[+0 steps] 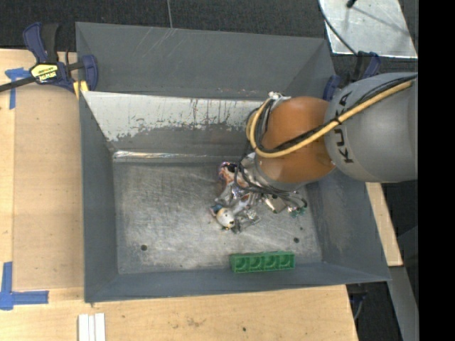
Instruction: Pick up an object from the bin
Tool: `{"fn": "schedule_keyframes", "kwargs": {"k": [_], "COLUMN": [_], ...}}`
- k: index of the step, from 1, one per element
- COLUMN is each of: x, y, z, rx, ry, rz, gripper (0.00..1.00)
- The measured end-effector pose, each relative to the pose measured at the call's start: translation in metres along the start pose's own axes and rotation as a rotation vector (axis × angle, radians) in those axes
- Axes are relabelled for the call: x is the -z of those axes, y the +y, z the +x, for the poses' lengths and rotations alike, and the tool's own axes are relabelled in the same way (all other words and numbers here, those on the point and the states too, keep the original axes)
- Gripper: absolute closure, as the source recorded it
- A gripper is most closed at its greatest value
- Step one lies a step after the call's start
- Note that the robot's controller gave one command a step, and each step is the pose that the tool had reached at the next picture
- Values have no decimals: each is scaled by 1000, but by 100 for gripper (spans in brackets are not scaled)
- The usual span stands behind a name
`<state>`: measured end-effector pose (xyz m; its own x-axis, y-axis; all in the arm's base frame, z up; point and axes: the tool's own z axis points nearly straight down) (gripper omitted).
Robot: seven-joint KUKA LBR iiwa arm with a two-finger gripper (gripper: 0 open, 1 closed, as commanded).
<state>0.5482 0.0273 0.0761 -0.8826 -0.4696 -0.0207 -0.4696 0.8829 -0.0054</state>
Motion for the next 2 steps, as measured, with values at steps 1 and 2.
{"fn": "schedule_keyframes", "kwargs": {"k": [1,2], "x": [2,7], "y": [0,0], "z": [0,1], "rx": [0,-1], "ry": [2,14], "rz": [-1,-4], "gripper": [100,100]}}
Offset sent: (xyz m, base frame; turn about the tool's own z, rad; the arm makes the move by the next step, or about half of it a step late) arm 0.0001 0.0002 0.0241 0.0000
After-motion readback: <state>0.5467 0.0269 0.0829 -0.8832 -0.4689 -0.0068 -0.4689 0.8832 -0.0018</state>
